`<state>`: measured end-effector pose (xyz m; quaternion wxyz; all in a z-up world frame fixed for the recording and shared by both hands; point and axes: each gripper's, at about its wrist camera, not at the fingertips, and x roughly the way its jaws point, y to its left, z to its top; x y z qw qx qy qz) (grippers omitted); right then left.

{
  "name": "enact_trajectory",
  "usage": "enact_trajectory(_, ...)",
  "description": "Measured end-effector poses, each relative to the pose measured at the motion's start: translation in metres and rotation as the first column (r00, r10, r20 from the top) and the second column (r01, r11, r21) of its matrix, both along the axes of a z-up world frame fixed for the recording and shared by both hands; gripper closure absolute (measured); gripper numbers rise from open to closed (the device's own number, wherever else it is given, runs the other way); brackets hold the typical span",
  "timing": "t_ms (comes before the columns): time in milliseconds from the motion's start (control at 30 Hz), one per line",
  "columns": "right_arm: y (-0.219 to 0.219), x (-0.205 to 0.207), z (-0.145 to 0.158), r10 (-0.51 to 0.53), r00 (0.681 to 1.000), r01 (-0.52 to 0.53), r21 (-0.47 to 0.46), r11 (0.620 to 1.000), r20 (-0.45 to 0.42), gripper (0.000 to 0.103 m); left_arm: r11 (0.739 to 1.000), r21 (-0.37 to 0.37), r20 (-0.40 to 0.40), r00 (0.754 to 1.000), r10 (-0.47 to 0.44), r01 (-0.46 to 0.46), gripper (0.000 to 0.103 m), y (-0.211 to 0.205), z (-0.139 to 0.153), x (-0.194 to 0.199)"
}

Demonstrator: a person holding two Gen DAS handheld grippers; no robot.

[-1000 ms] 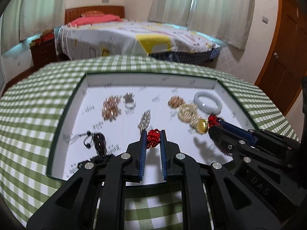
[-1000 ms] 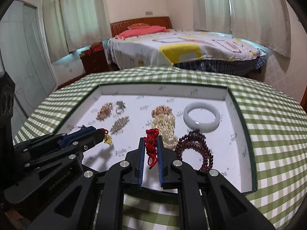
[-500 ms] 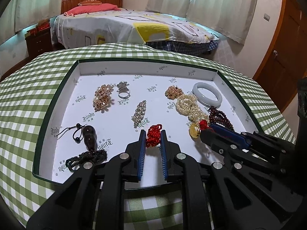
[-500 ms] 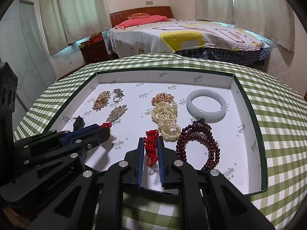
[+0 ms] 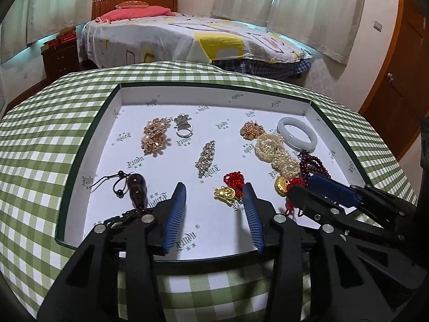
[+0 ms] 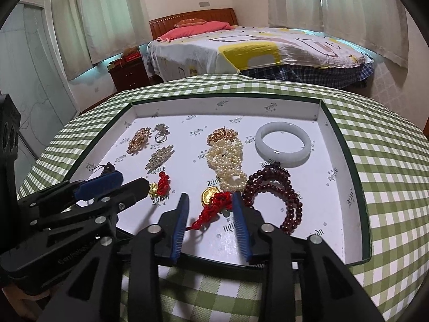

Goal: Organize jewelry

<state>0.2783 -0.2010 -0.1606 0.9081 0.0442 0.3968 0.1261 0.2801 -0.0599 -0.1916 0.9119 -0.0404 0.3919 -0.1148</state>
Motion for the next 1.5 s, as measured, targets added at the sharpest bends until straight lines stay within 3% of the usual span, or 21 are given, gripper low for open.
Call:
enact_trajectory(333,-0.009,-0.011,0.008,-0.039,0.999,0.039,-0.001,0.999,0.035,0.035,0.999,0.024,0.021,0.999,0.042,-0.043,0.038,0.009,0.006,-0.011)
enact_trajectory(500,-0.015,-0.018,0.013,-0.066,0.996,0.066,0.005,0.998,0.051,0.027,0.998,0.033,0.038,0.997,0.06,-0.061,0.022,0.011,0.011,-0.018)
enact_trajectory(700,-0.021,-0.026,0.019,-0.088,0.994,0.088,0.001,0.996,0.064,0.024,0.996,0.064,0.075,0.995,0.063,-0.068,0.014,0.009,0.021,-0.026)
enact_trajectory(933,-0.025,-0.042,0.031,-0.11,0.99,0.11,0.003,0.994,0.085,0.023,0.992,0.083,0.094,0.992,0.084,-0.092,0.013,0.014,0.036,-0.044)
enact_trajectory(1500,-0.026,-0.119,0.1,-0.108,0.972,0.11,0.002,0.994,0.207,0.021,0.984,0.044,0.227,0.961,0.159,-0.173,0.007,0.039,0.122,-0.145)
